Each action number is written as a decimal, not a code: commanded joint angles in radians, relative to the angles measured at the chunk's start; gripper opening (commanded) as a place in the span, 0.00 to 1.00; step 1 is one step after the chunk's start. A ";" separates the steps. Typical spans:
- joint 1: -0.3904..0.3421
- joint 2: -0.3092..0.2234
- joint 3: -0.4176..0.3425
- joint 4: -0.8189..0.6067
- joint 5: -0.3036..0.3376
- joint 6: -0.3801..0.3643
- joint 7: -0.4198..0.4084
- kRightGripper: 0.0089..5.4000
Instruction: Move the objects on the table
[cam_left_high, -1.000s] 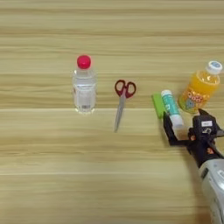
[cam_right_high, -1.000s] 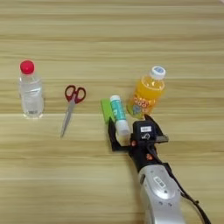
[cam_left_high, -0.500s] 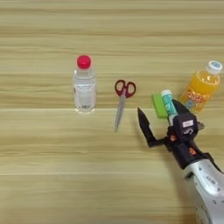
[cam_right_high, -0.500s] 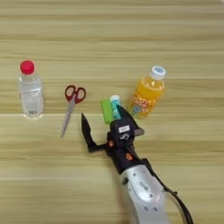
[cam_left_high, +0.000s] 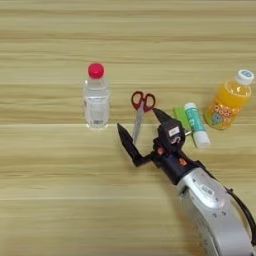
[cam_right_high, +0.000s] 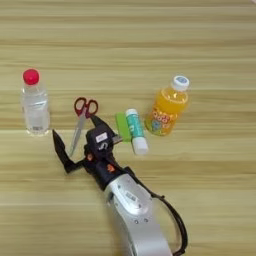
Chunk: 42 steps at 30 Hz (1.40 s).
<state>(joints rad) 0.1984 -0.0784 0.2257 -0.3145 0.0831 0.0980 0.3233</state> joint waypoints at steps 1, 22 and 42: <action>-0.074 0.018 0.036 -0.021 -0.008 -0.011 0.000 0.99; -0.301 0.077 0.072 0.232 -0.059 -0.025 -0.018 0.99; -0.448 0.152 0.036 0.409 -0.032 -0.002 -0.013 0.99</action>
<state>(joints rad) -0.1673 0.0459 0.2718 0.1239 0.0401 0.1182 0.3154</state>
